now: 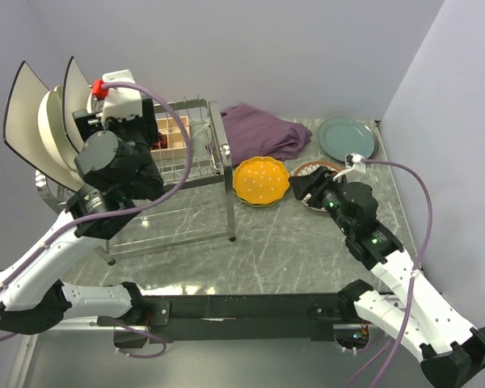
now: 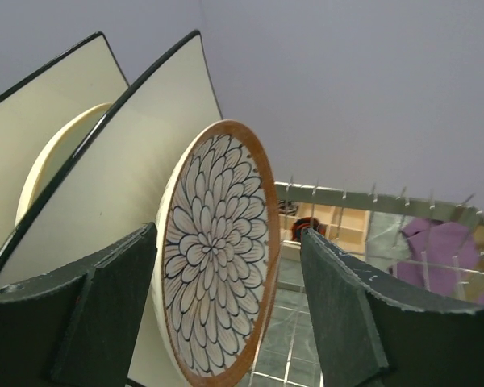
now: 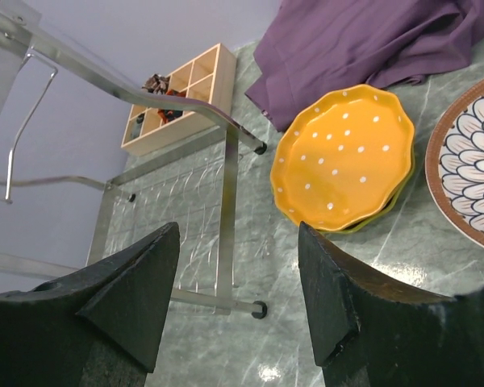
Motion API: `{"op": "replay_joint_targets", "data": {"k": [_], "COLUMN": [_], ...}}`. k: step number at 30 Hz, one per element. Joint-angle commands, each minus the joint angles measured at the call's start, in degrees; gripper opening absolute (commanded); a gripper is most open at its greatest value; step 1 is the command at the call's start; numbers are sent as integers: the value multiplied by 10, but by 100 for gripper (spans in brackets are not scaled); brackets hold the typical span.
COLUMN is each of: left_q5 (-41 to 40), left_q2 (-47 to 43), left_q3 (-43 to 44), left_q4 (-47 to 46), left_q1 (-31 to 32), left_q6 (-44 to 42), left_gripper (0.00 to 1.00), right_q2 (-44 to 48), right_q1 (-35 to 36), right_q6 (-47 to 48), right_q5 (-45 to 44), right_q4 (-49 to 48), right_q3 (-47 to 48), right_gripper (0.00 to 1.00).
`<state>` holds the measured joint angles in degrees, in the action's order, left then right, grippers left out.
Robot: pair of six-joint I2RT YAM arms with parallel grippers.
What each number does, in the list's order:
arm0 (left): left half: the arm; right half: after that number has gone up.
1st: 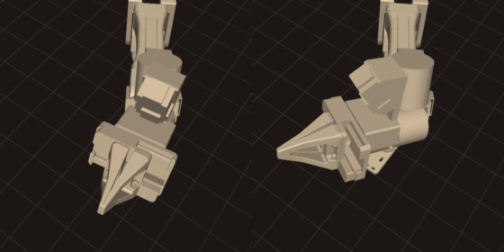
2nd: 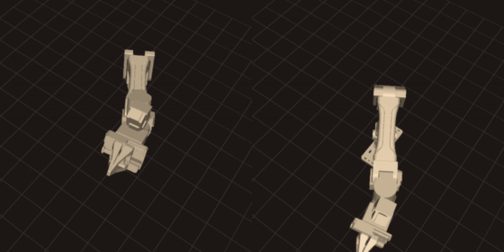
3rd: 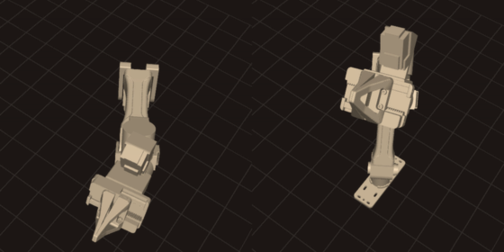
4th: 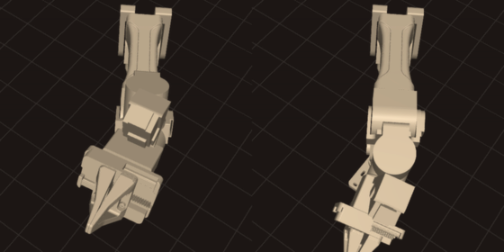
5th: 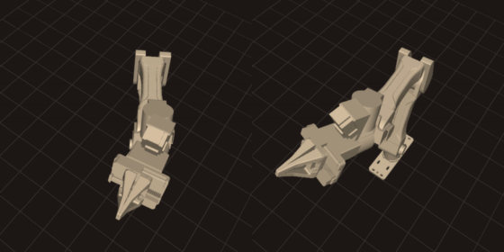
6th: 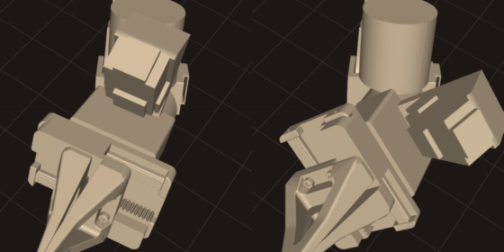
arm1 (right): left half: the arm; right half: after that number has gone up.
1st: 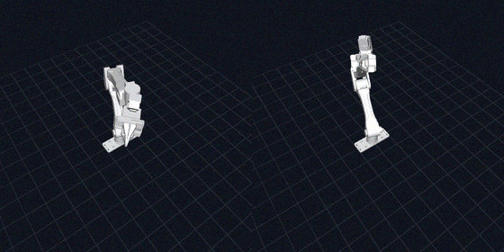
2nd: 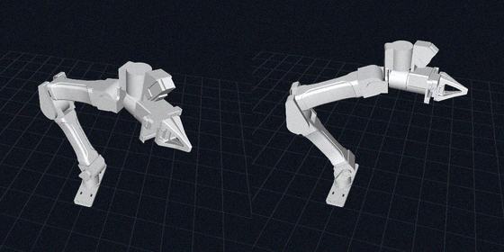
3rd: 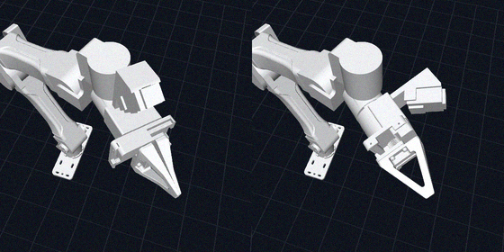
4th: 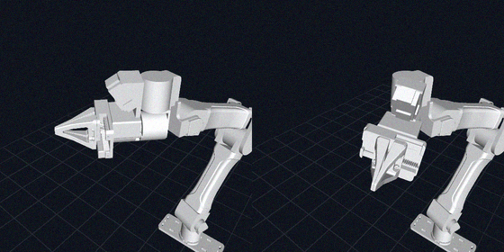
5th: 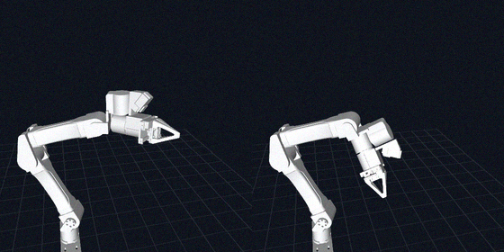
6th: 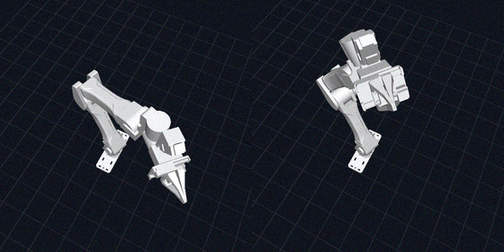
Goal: Unload the plates from the dish rack
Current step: Unload the plate from the dish rack.
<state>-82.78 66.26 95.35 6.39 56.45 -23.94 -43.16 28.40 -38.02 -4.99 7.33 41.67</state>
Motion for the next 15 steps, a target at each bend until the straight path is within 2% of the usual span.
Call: {"op": "replay_joint_targets", "data": {"k": [1, 15], "left_q5": [-45, -68], "left_q2": [-13, -45], "left_q3": [-31, -75], "left_q4": [-92, -85], "left_q1": [2, -3], "left_q6": [-87, -97], "left_gripper": [75, 73], "right_q2": [18, 32], "right_q1": [5, 9], "right_q6": [13, 17], "right_q5": [-20, -34], "right_q4": [-11, -7], "right_q3": [5, 1], "right_gripper": [67, 67]}}
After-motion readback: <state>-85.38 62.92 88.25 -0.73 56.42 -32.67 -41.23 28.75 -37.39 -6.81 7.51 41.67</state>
